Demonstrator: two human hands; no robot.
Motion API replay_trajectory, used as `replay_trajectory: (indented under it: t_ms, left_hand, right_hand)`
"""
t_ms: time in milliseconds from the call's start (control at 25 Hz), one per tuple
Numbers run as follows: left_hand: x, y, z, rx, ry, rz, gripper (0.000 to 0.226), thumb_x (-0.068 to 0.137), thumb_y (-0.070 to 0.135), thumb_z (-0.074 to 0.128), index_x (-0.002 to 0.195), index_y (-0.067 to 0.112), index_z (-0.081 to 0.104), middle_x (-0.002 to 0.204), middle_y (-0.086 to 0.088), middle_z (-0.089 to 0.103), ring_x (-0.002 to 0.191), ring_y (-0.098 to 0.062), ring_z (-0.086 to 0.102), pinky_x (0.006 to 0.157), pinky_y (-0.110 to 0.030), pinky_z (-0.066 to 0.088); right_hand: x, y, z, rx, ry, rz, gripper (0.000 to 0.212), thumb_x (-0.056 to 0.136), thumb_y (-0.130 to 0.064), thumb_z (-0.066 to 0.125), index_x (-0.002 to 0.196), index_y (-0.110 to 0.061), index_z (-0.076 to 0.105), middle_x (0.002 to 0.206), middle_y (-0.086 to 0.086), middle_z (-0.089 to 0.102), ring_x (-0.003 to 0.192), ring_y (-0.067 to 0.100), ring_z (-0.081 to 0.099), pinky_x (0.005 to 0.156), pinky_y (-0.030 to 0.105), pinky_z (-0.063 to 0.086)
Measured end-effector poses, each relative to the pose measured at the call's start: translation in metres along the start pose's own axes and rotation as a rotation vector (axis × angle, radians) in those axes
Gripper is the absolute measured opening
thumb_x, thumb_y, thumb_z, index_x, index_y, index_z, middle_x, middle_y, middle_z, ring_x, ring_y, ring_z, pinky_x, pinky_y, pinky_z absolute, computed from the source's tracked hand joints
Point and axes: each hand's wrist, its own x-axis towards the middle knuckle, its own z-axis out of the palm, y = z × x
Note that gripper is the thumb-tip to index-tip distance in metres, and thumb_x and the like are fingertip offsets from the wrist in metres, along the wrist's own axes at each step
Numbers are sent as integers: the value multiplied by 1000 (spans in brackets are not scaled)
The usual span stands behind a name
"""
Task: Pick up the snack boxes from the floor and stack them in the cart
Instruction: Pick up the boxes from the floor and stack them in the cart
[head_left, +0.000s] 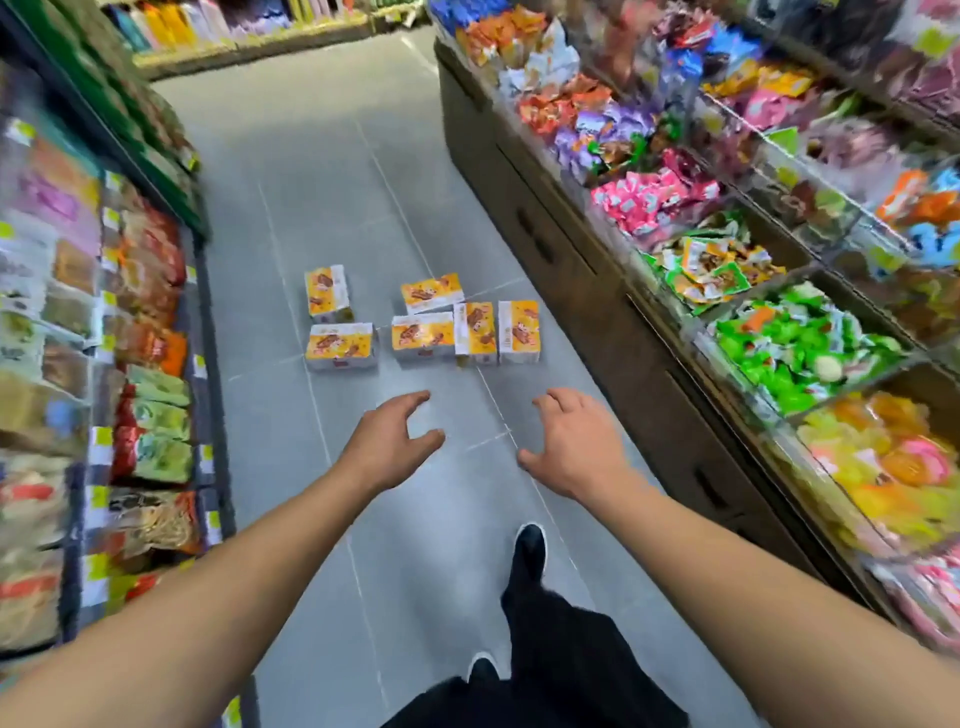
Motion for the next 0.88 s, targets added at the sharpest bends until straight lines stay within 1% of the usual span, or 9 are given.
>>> replay_trajectory:
  t_ms: [160,320,400,560,720,800,880]
  left_hand:
    - [62,-47,-57,-29,137,-180,60,86,33,65,141,21,45,143,-2,50,130,-21,47,103,-31,36]
    - [119,-82,-105,-97,235,-347,60,85,34,66,140,21,47,140,-4,52,129,-24,49,104,-34,38]
    - [142,-98,-131,-139,287,-424,60,85,35,66,141,22,46,140,-5,53,129,-24,49,104,-34,39]
    - [180,-138,-177,-210,386,-534,60,87,33,65,142,19,45,144,-3,49,130,-22,47,104,-30,36]
    - [226,-194,-208,-269,396,-589,61,88,34,64,144,21,42,146,-1,47,132,-20,45,103,-28,36]
    - [259,-236,-227,-274,377,-613,61,89,35,63,144,22,42,146,-1,47,132,-20,45,102,-28,36]
    - [304,-289,-248,-305,337,-629,61,89,33,63,144,19,42,147,-2,46,132,-21,45,104,-29,36]
  right_hand:
    - [114,-56,-17,29,-20,-181,75,81,-54,57,144,-17,37,146,4,40,136,26,34,114,39,29]
    - [218,-95,-35,16,-75,-335,72,81,-50,60,140,-13,42,142,7,44,132,28,37,110,37,30]
    - [266,-116,-47,2,-116,-374,71,81,-49,61,139,-13,43,142,6,43,132,28,37,109,35,30]
    - [353,-171,-62,-26,-176,-484,73,80,-46,64,140,-13,43,142,7,44,131,28,41,106,34,34]
    - [430,-227,-48,-22,-246,-476,74,80,-44,64,143,-13,39,144,6,41,131,28,41,102,34,38]
    - [470,-260,-31,-15,-281,-458,74,81,-42,64,143,-12,38,144,6,40,130,29,41,102,35,38]
    - [515,-295,-11,-17,-303,-389,74,82,-42,64,144,-12,37,144,6,40,130,30,42,102,35,38]
